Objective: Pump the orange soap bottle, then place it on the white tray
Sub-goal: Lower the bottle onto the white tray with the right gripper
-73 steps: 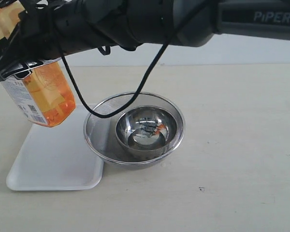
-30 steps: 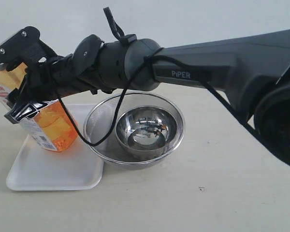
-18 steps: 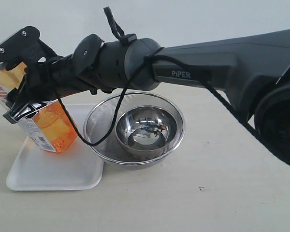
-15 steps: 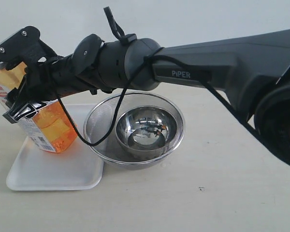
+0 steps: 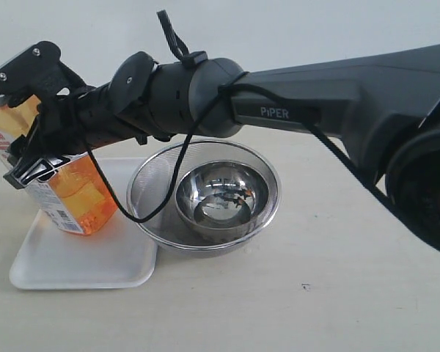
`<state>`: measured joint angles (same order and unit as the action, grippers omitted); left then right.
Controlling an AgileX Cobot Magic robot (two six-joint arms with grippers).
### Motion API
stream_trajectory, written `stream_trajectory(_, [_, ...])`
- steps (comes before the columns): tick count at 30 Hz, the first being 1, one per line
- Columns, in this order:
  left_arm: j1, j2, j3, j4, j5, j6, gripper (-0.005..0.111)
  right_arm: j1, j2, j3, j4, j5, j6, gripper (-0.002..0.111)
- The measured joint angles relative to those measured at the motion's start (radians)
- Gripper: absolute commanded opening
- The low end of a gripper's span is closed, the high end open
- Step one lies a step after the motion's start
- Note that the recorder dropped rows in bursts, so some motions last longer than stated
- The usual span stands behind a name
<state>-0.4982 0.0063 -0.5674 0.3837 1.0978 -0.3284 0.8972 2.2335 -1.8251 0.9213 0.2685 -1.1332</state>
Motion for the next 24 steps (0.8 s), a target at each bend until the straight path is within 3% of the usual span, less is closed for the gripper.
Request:
stream_trajectory(3, [0.0,0.0,0.0,0.0,0.0,0.0,0.005,0.0,0.0,0.0,0.0,0.002,0.002,0.057])
stream_trajectory(12, [0.0,0.0,0.0,0.0,0.0,0.0,0.005,0.0,0.0,0.0,0.0,0.002,0.025,0.057])
stream_trajectory(18, [0.0,0.0,0.0,0.0,0.0,0.0,0.005,0.0,0.0,0.0,-0.004,-0.001,0.032,0.077])
stream_trajectory(24, [0.0,0.0,0.0,0.0,0.0,0.0,0.005,0.0,-0.015,-0.017,0.004,-0.043,0.038,0.077])
